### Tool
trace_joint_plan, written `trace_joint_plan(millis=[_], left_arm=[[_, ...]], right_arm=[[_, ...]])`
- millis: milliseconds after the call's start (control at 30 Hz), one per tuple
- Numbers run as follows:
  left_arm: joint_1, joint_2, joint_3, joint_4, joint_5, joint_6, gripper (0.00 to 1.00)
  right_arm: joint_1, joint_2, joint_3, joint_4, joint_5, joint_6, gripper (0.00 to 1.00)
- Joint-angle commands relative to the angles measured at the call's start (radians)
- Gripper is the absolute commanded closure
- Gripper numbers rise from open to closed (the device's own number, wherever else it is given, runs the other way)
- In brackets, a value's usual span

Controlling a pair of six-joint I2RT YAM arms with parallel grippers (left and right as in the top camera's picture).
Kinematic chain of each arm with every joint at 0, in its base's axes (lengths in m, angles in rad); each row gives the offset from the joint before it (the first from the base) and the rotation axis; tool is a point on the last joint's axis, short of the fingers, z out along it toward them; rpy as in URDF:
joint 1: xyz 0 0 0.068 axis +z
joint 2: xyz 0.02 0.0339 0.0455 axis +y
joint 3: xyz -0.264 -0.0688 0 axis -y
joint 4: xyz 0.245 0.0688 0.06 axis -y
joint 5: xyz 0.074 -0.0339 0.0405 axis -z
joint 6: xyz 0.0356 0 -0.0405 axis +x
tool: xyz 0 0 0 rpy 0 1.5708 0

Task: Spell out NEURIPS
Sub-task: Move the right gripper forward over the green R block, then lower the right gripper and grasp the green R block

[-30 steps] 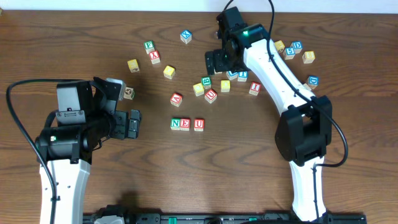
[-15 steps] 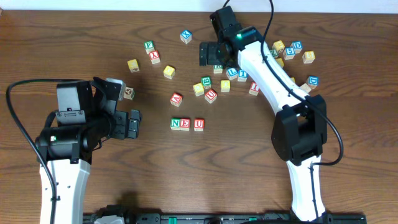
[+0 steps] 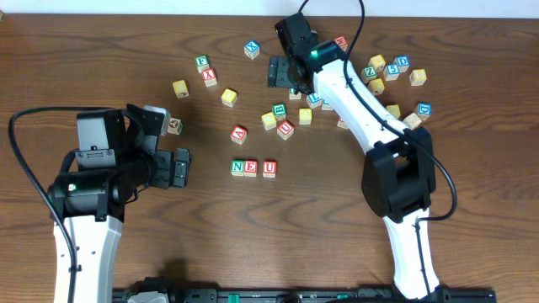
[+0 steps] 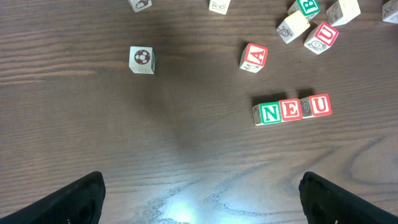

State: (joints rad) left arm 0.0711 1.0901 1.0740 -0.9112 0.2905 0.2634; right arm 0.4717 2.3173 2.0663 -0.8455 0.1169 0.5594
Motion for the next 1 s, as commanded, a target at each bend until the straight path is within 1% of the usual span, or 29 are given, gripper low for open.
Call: trace_joint_plan(millis=[0, 33, 100, 200, 233, 533, 700, 800, 967], left_arm=[[0.005, -0.006, 0.021, -0.001, 0.012, 0.013, 0.02], [0.005, -0.006, 0.021, -0.001, 0.012, 0.013, 0.02], [0.005, -0.006, 0.021, -0.001, 0.012, 0.013, 0.02], [0.005, -0.006, 0.021, -0.001, 0.012, 0.013, 0.02], [0.005, -0.006, 0.021, -0.001, 0.012, 0.013, 0.02], [0.005, -0.006, 0.021, -0.001, 0.012, 0.013, 0.02], [0.005, -0.006, 0.021, -0.001, 0.012, 0.013, 0.02], [0.005, -0.006, 0.021, -0.001, 0.012, 0.013, 0.02], [0.005, -0.006, 0.021, -0.001, 0.012, 0.013, 0.02]], right_arm=[[0.008, 0.040, 0.018, 0.006, 0.042, 0.029, 0.13], [0.008, 0.042, 0.018, 0.008, 0.042, 0.029, 0.15], [0.008, 0.045, 0.018, 0.011, 0.042, 0.028, 0.16], [0.008, 0.046, 0.018, 0.012, 0.042, 0.027, 0.23], [0.008, 0.046, 0.018, 0.012, 0.042, 0.027, 0.24], [0.008, 0.069, 0.015, 0.015, 0.042, 0.027, 0.19], [0.008, 0.100, 0.015, 0.021, 0.042, 0.027, 0.19], [0.007, 0.107, 0.015, 0.026, 0.042, 0.027, 0.20], [0.007, 0.107, 0.015, 0.032, 0.061, 0.026, 0.25]])
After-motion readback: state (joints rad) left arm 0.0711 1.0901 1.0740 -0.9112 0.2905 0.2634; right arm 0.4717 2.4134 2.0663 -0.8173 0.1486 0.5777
